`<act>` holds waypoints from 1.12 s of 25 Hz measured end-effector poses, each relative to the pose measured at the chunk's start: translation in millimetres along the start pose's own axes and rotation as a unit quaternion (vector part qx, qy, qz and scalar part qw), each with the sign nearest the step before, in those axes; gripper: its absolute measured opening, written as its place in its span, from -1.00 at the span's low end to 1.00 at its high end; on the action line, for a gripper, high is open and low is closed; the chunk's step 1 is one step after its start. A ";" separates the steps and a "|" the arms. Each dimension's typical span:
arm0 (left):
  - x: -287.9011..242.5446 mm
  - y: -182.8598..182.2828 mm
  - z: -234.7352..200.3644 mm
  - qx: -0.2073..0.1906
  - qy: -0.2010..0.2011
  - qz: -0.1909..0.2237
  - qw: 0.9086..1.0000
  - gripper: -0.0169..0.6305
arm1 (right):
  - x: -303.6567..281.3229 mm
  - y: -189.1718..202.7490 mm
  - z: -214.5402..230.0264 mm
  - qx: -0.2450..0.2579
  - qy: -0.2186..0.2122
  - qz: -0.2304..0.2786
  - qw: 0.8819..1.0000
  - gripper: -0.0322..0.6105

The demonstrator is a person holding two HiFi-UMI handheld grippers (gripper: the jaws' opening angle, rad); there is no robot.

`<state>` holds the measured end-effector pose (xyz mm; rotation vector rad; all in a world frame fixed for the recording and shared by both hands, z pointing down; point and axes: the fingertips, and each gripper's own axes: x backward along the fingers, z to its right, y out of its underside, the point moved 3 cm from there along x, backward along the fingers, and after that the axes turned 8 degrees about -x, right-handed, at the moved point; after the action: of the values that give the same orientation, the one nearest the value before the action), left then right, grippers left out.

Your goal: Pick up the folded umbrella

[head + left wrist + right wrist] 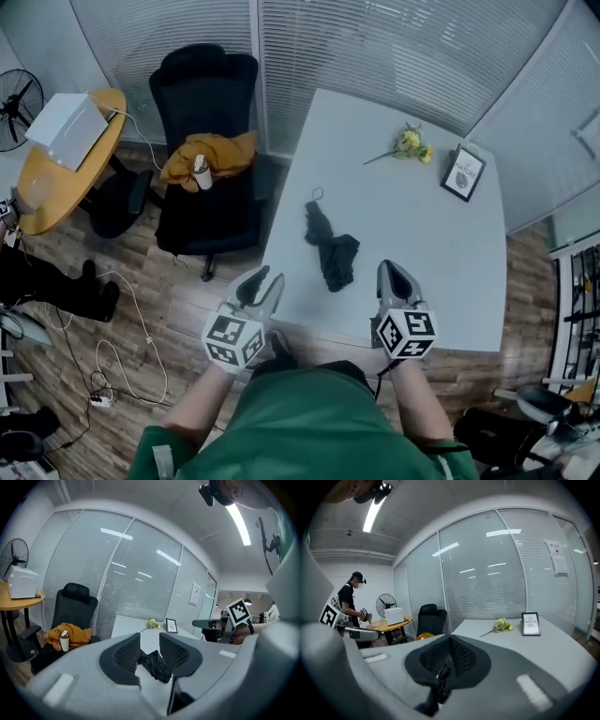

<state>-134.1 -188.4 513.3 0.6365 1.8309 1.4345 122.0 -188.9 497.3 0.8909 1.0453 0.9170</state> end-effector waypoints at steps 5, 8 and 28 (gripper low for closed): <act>-9.0 -2.0 -29.6 0.003 -0.016 -0.005 1.000 -0.53 | -44.4 1.6 -7.9 0.013 -0.017 -0.023 0.999 -0.89; -16.6 -5.3 -41.6 0.005 -0.032 -0.006 0.999 -0.53 | -73.0 8.4 -5.6 0.004 -0.042 -0.055 0.998 -0.89; -11.9 29.2 -83.7 0.072 -0.133 -0.051 0.987 -0.55 | -212.0 127.5 9.6 0.018 -0.093 -0.352 0.931 -0.25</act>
<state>-193.4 -240.9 554.9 0.7554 1.7373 1.0999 58.0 -341.0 681.8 0.5460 1.1047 0.2058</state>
